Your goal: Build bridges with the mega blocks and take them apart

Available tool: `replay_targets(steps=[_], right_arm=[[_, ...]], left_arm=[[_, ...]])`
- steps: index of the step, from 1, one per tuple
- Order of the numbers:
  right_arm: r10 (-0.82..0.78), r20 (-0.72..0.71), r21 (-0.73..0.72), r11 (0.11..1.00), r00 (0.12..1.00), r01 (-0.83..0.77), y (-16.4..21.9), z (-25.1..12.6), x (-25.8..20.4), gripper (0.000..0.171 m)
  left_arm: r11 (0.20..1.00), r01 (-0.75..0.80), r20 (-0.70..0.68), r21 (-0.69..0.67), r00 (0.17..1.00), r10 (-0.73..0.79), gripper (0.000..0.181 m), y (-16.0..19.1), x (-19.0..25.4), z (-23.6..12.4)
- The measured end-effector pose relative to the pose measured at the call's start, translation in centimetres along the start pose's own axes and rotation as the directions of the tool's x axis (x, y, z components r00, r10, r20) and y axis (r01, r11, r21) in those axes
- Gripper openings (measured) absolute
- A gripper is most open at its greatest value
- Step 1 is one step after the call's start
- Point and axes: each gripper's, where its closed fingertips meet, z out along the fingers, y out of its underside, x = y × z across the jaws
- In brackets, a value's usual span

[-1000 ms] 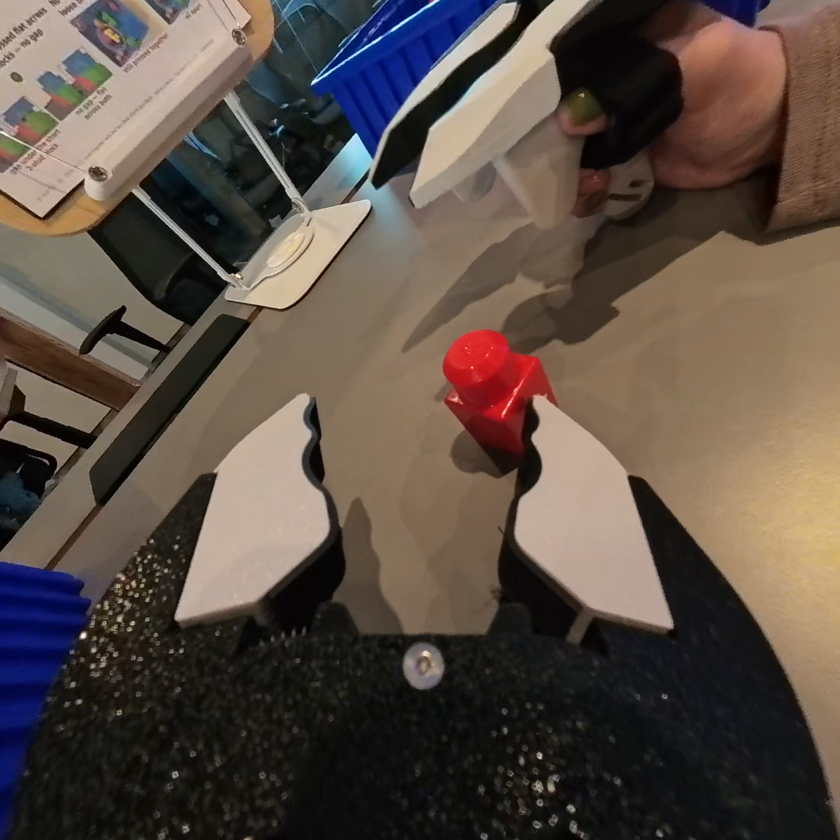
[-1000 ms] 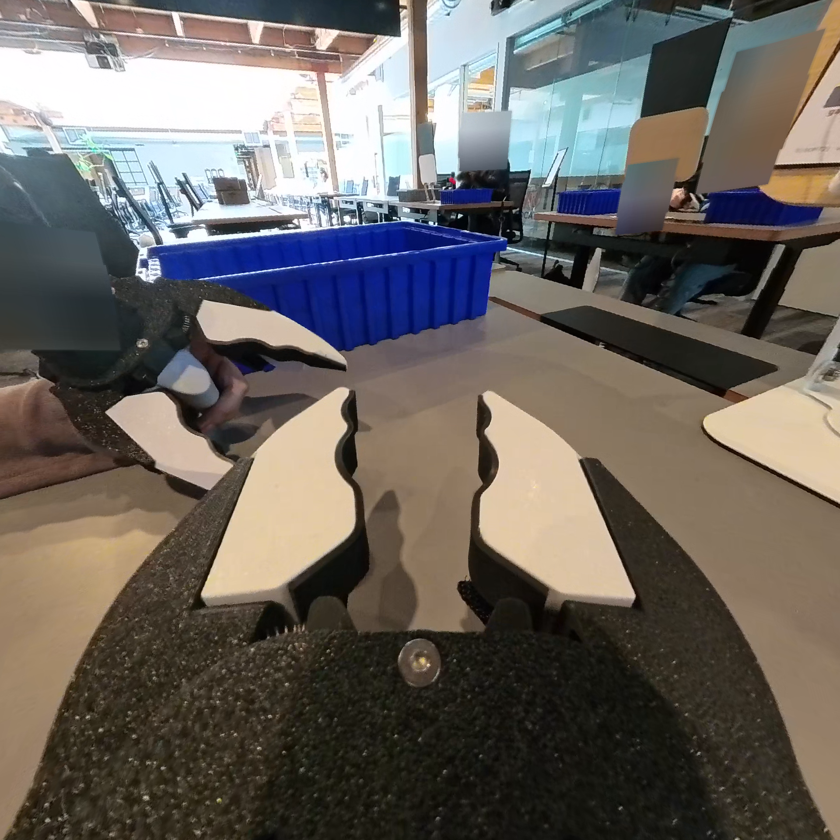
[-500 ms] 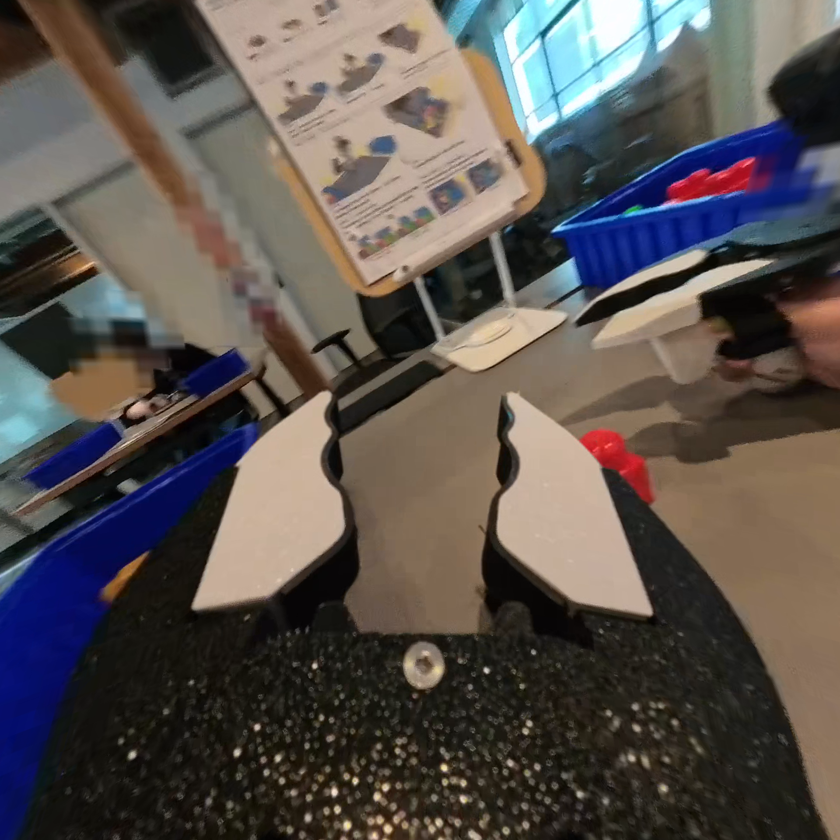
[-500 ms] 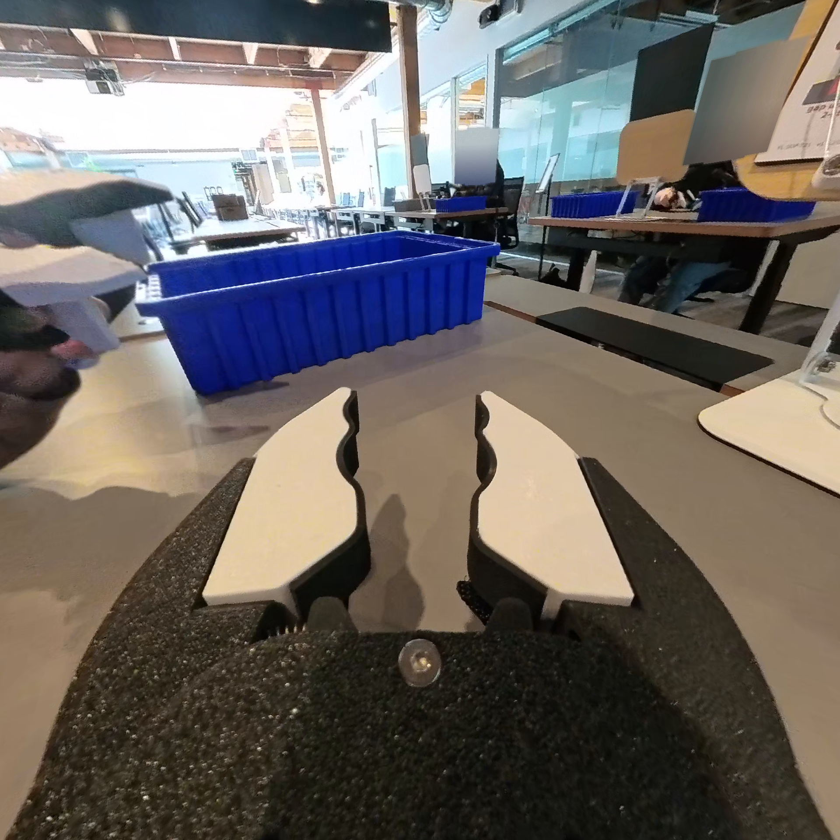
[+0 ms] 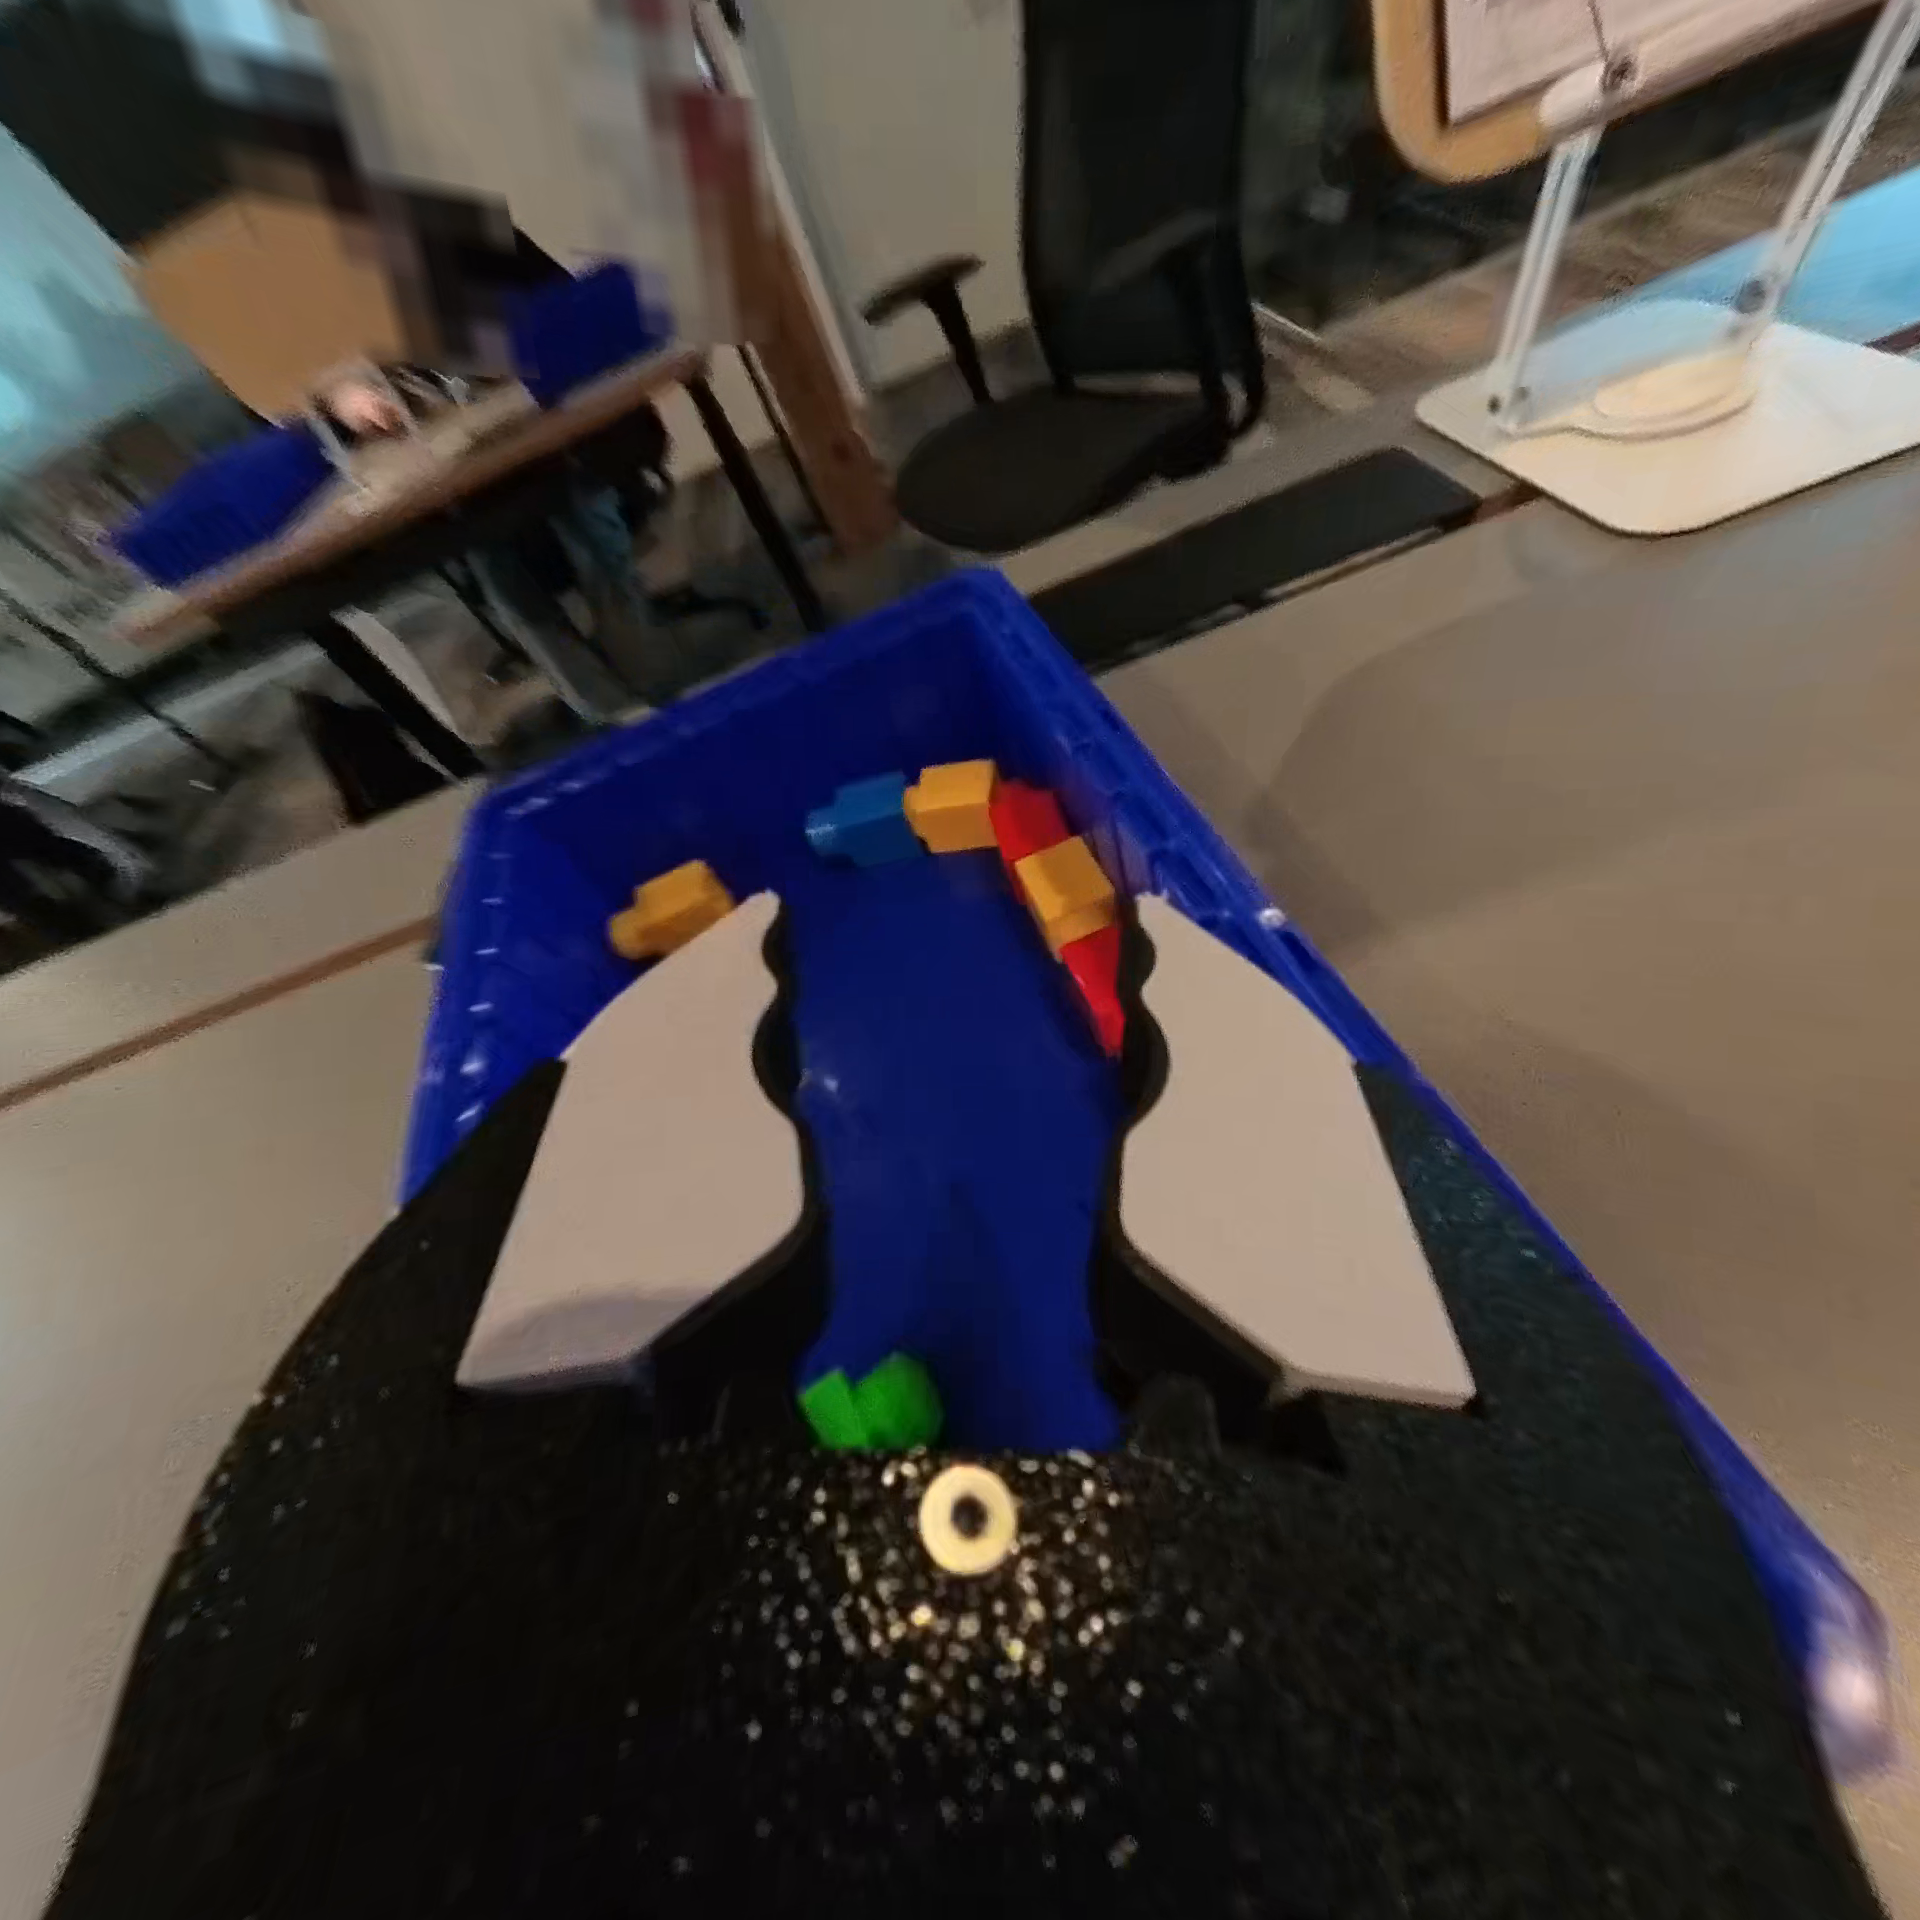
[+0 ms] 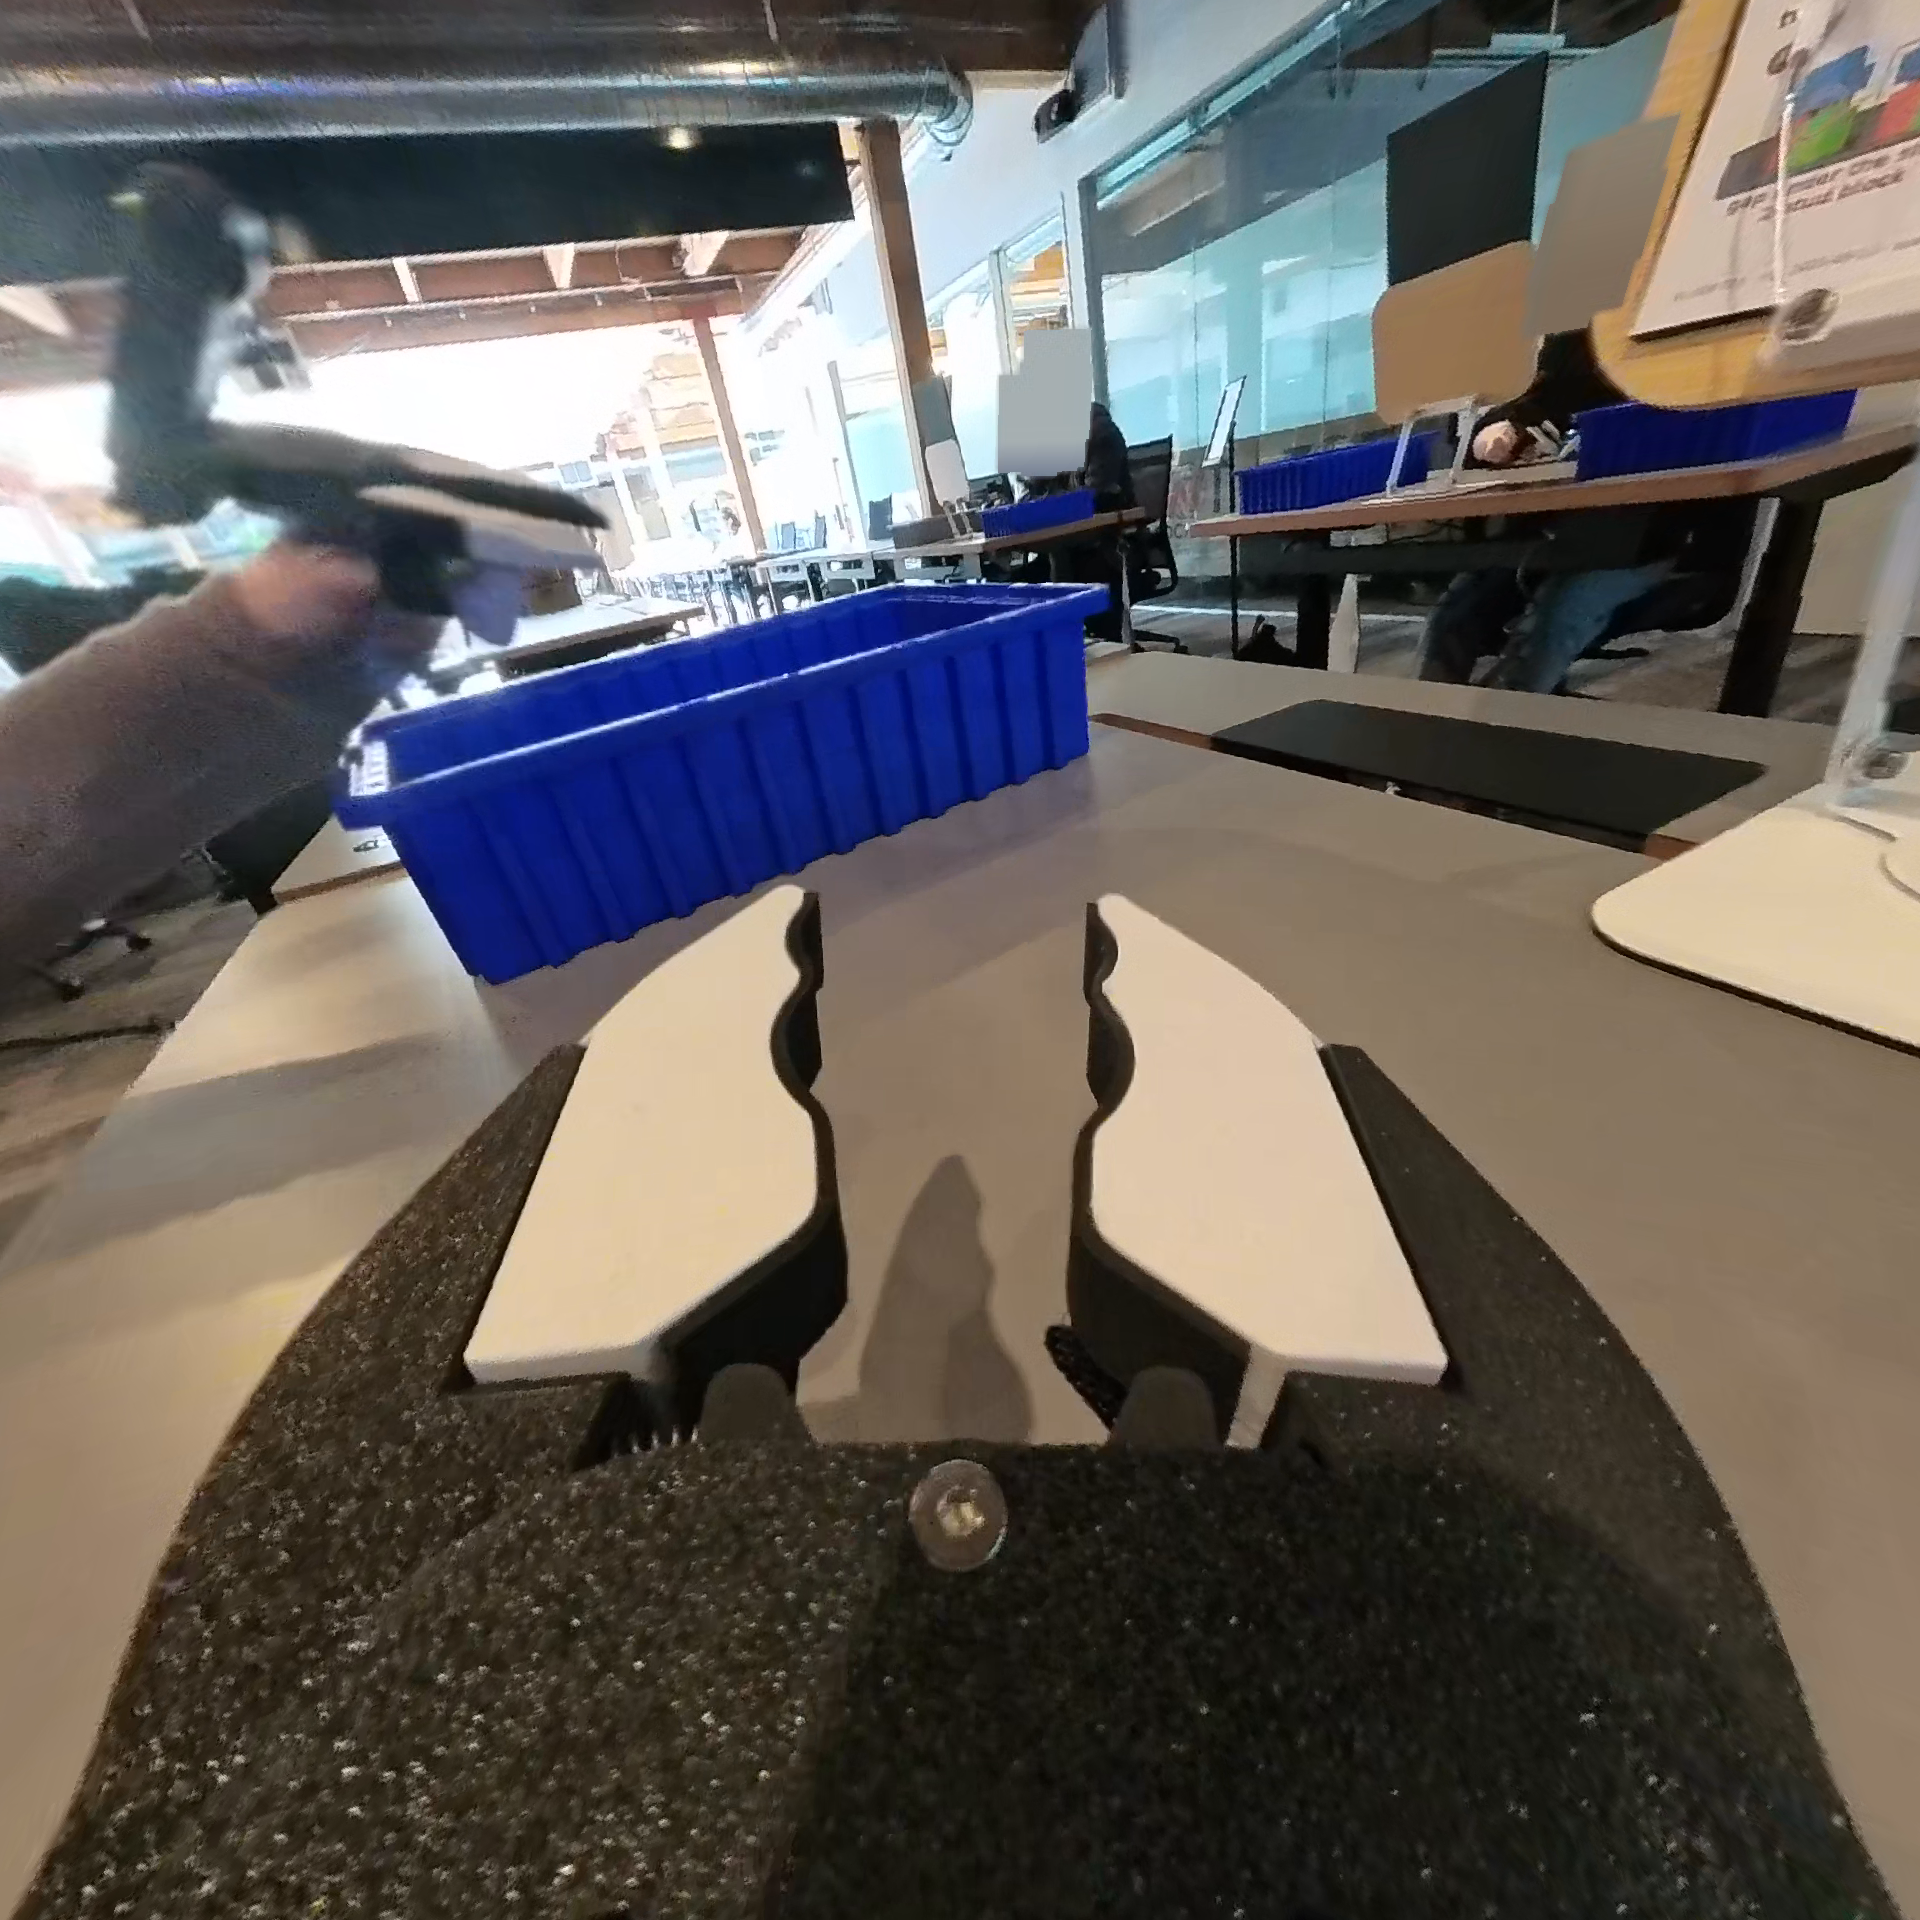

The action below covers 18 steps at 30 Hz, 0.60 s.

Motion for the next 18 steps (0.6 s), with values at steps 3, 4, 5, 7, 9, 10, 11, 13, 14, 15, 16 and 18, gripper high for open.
replay_targets(steps=[3,4,5,7,9,10,11,13,14,15,16,18], right_arm=[[-0.048,0.021,-0.043,0.998,0.999,0.049,0.5,0.4,-0.7,0.047],[-0.068,0.029,-0.057,0.996,0.997,0.07,0.8,0.5,-1.0,0.047],[-0.09,0.035,-0.069,0.993,0.995,0.093,0.9,0.6,-1.3,0.047],[-0.131,0.047,-0.089,0.987,0.99,0.135,1.2,0.8,-1.7,0.046],[-0.16,0.063,-0.105,0.981,0.985,0.166,1.5,0.9,-2.2,0.045],[-0.173,0.068,-0.113,0.977,0.983,0.179,1.7,1.0,-2.3,0.045],[-0.185,0.071,-0.118,0.974,0.98,0.192,1.8,1.0,-2.4,0.045],[-0.205,0.078,-0.125,0.969,0.976,0.214,1.9,1.1,-2.7,0.044],[-0.212,0.082,-0.127,0.967,0.974,0.221,2.0,1.1,-2.8,0.044],[-0.218,0.087,-0.13,0.965,0.972,0.228,2.0,1.1,-2.9,0.043],[-0.22,0.093,-0.131,0.964,0.971,0.231,2.1,1.1,-3.0,0.043],[-0.222,0.11,-0.135,0.962,0.969,0.236,2.2,1.2,-3.3,0.042]], left_arm=[[0.986,0.09,-0.113,-0.138,0.988,-0.106,0.055,1.3,-1.0,5.4],[0.976,0.102,-0.123,-0.191,0.984,-0.127,0.054,1.9,-1.5,7.1],[0.965,0.103,-0.126,-0.24,0.983,-0.137,0.054,2.6,-1.9,8.6],[0.943,0.093,-0.132,-0.319,0.981,-0.141,0.054,3.6,-2.3,11.3],[0.928,0.096,-0.13,-0.359,0.98,-0.151,0.054,4.0,-2.5,13.6],[0.922,0.103,-0.116,-0.374,0.981,-0.157,0.055,4.1,-2.7,14.7],[0.915,0.106,-0.095,-0.388,0.984,-0.154,0.056,4.3,-3.2,15.6],[0.904,0.081,-0.05,-0.419,0.993,-0.112,0.058,4.7,-4.8,16.9],[0.901,0.051,-0.029,-0.431,0.997,-0.07,0.059,4.9,-5.8,17.2],[0.898,0.013,-0.015,-0.439,1.0,-0.022,0.058,5.0,-6.8,17.4],[0.894,-0.022,-0.015,-0.448,1.0,0.017,0.057,5.1,-7.6,17.5],[0.887,-0.072,-0.132,-0.456,0.991,0.013,0.055,5.5,-6.8,17.6]])
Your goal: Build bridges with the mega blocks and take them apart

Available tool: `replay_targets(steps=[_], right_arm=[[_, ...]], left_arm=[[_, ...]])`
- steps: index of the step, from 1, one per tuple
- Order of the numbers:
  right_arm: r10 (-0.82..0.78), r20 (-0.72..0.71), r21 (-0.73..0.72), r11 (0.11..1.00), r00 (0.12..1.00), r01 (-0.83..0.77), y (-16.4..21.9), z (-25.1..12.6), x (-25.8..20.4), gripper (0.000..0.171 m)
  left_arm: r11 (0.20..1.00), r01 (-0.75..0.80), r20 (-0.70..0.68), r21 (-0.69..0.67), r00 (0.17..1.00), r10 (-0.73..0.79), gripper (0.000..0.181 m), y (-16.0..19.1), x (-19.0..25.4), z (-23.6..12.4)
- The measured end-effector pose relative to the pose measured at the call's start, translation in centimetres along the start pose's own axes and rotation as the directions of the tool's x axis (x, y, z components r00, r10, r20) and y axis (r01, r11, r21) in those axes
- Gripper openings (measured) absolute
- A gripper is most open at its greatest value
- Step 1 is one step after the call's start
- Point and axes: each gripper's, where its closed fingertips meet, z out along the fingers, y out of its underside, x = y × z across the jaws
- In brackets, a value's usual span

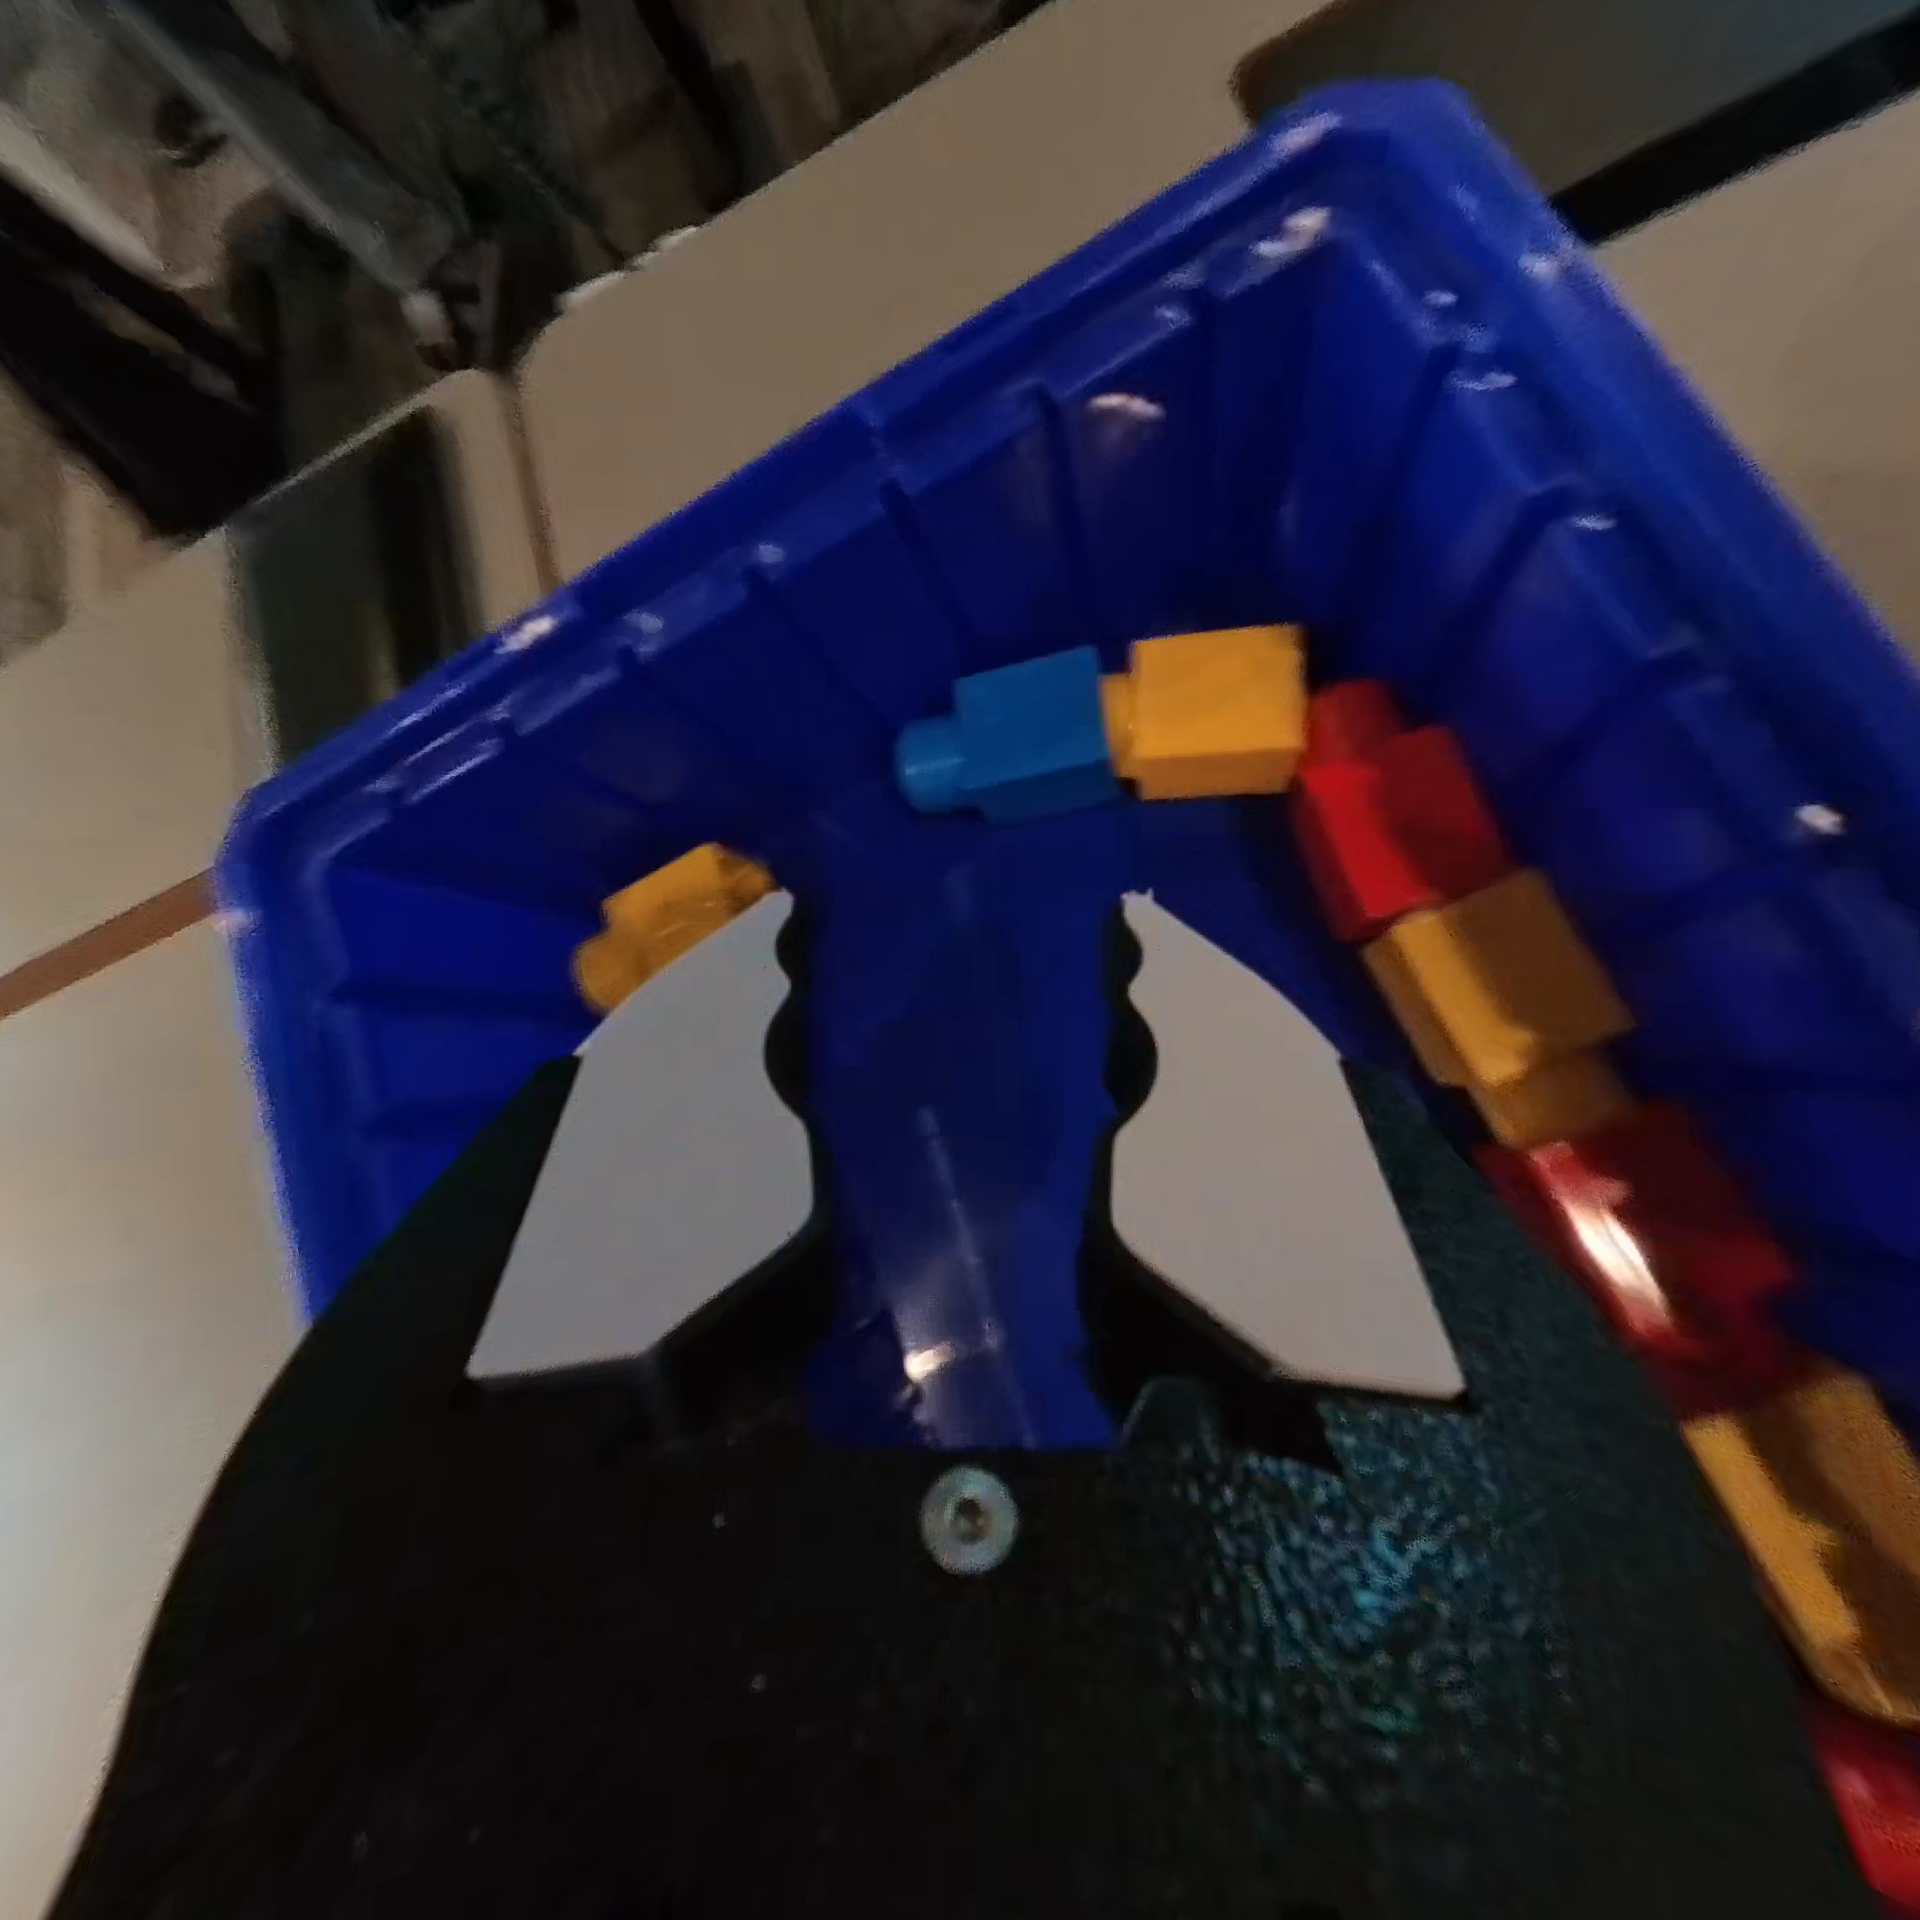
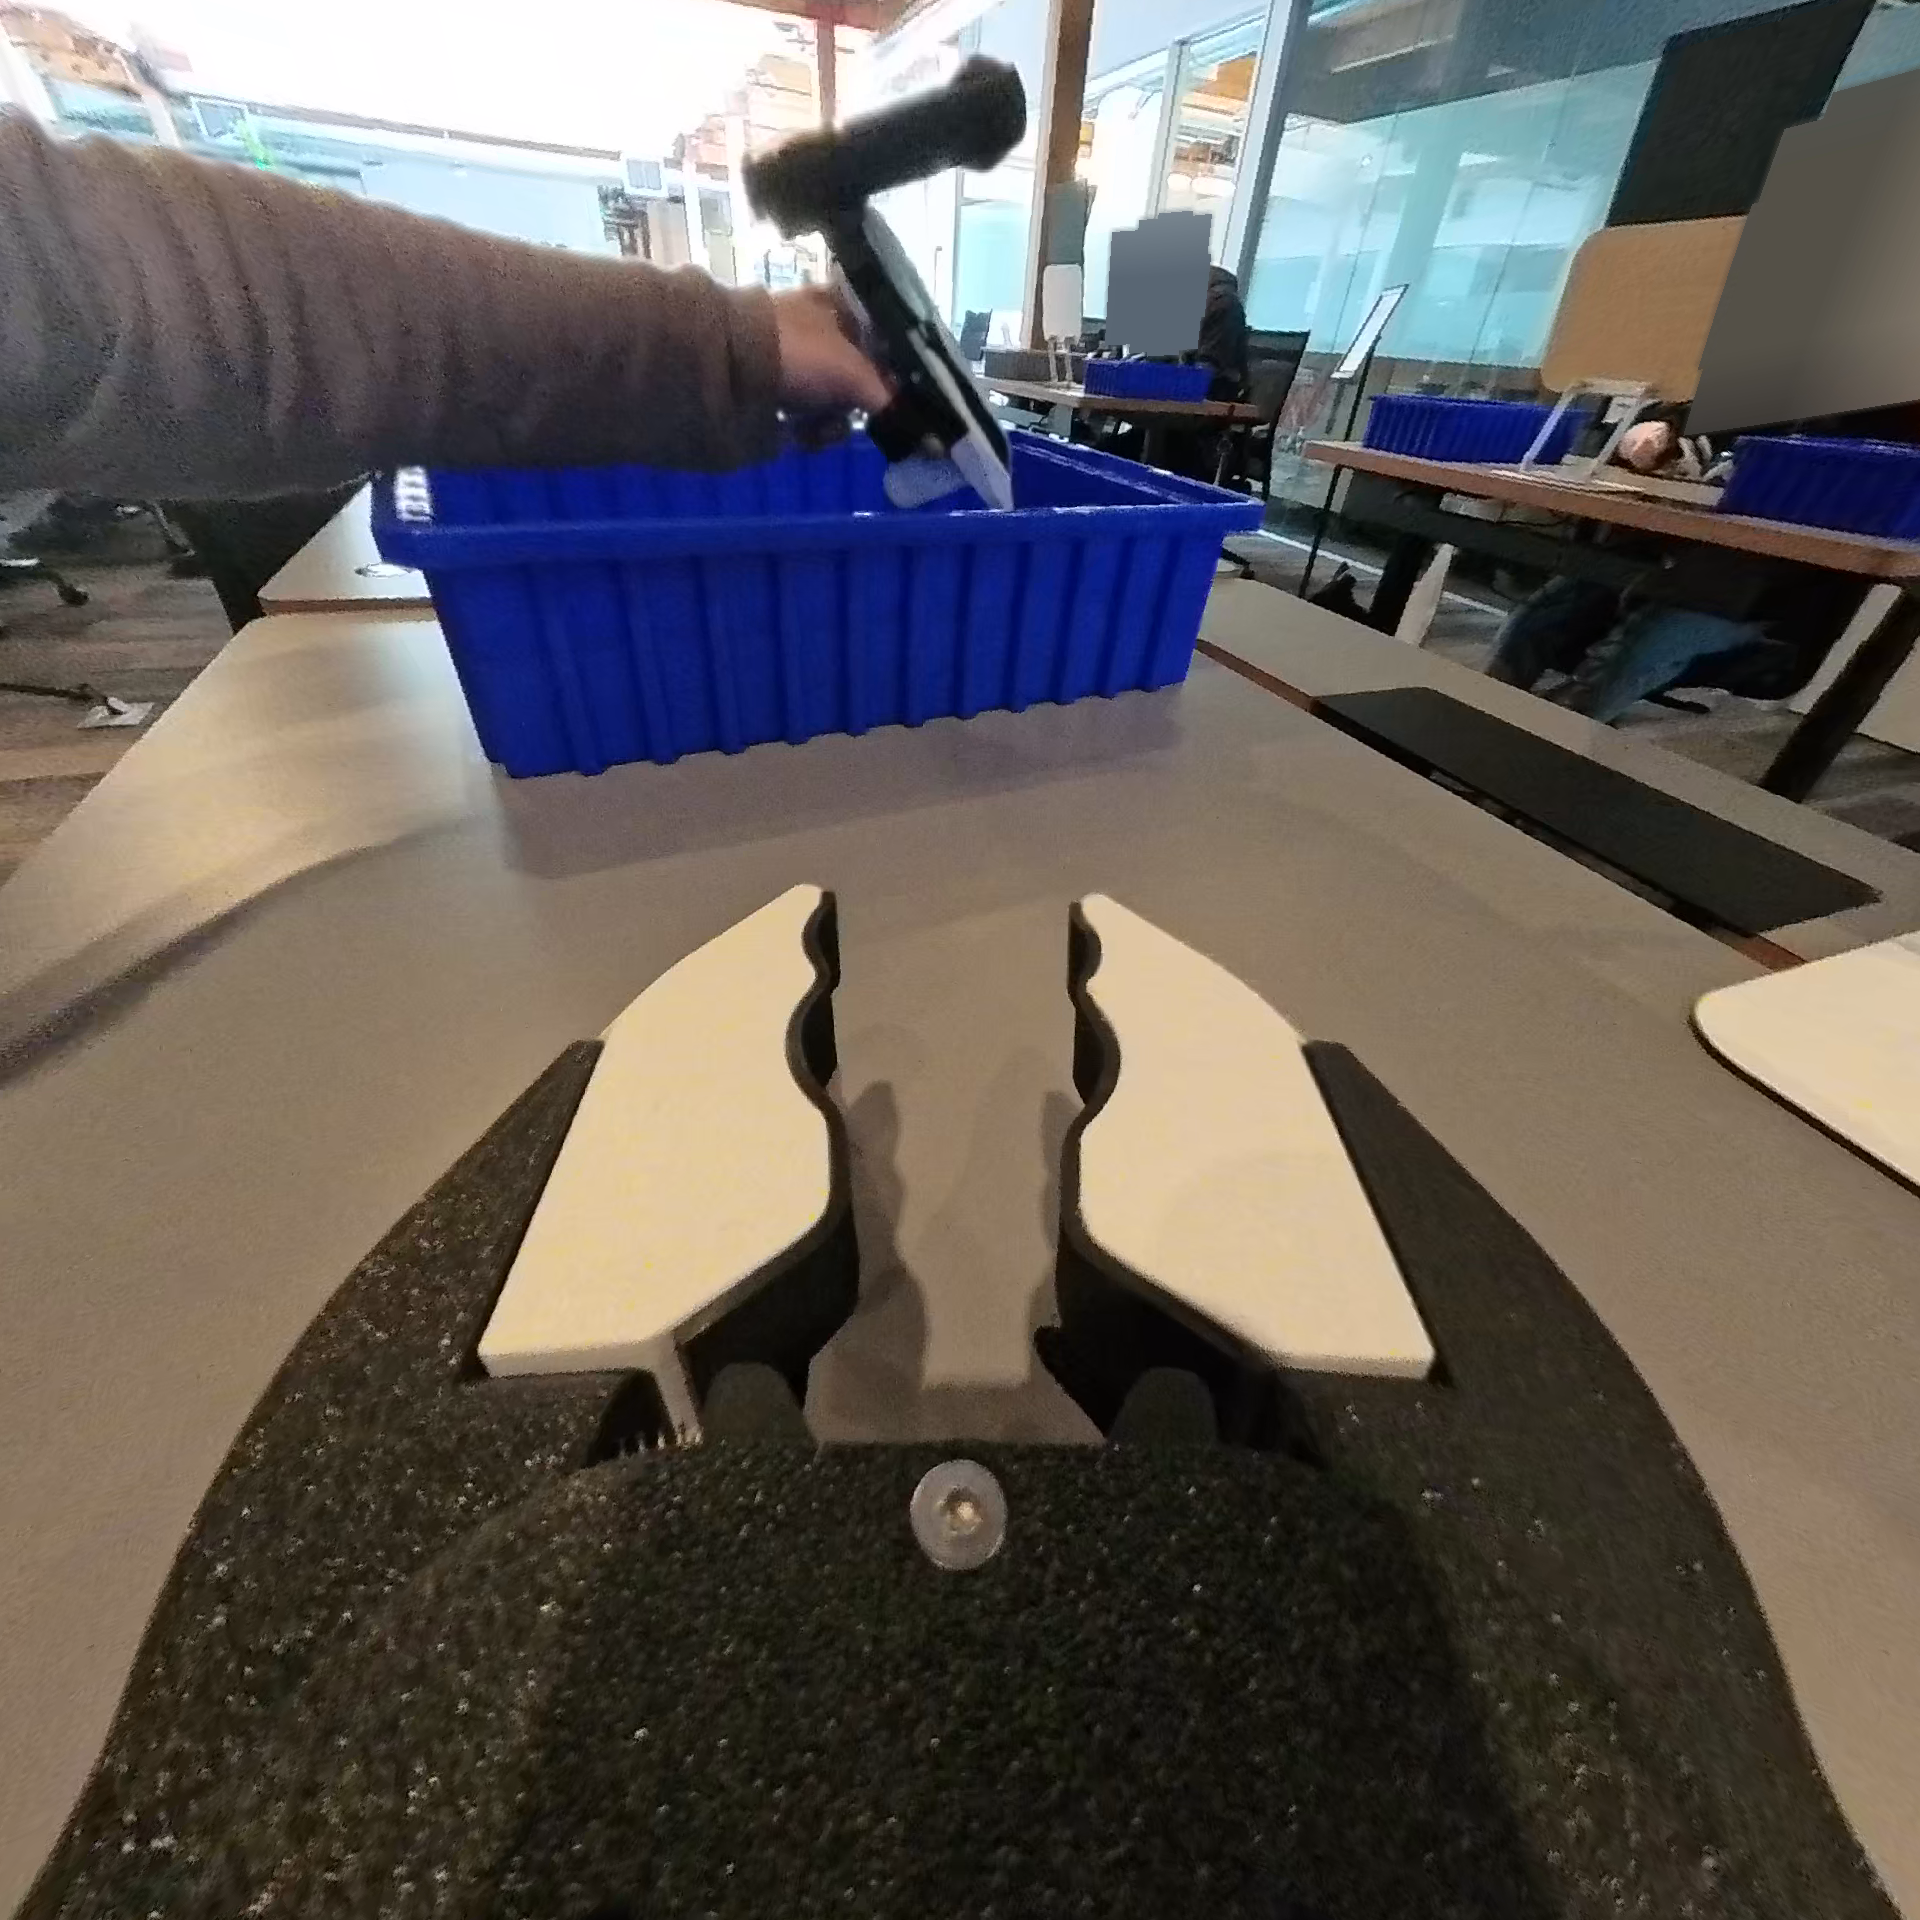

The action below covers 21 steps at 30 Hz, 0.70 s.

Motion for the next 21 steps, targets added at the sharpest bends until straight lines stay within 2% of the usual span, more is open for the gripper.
replay_targets(steps=[2,3,5,7,8,11,16,21], right_arm=[[-0.004,0.013,-0.009,1.0,1.0,0.004,0.1,0.1,-0.2,0.041],[-0.007,0.017,-0.012,1.0,1.0,0.008,0.1,0.2,-0.3,0.04],[-0.016,0.019,-0.013,1.0,1.0,0.016,0.2,0.2,-0.4,0.04],[-0.021,0.022,-0.013,1.0,1.0,0.021,0.2,0.2,-0.5,0.039],[-0.021,0.024,-0.013,1.0,0.999,0.021,0.2,0.2,-0.5,0.039],[-0.014,0.025,-0.014,1.0,1.0,0.014,0.2,0.2,-0.5,0.038],[0.024,0.015,-0.009,1.0,1.0,-0.024,0.1,0.1,0.0,0.038],[0.072,0.003,0.012,0.997,0.997,-0.072,-0.1,0.0,0.6,0.038]], left_arm=[[0.999,-0.031,-0.166,-0.022,0.986,0.027,0.055,0.4,2.2,0.2],[0.998,-0.048,-0.179,-0.032,0.983,0.041,0.059,0.6,2.4,0.4],[0.995,-0.091,-0.087,-0.035,0.992,0.088,0.064,0.6,0.8,0.5],[0.993,-0.114,-0.016,-0.026,0.993,0.114,0.06,0.5,-0.8,0.4],[0.994,-0.105,-0.051,-0.012,0.993,0.104,0.058,0.4,-0.5,0.3],[0.999,-0.024,-0.278,0.036,0.96,0.033,0.054,-0.4,2.9,-0.2],[0.989,0.142,-0.323,0.031,0.938,-0.125,0.05,-1.9,5.2,0.2],[0.989,0.133,-0.276,-0.072,0.95,-0.147,0.056,-1.0,5.4,1.7]])
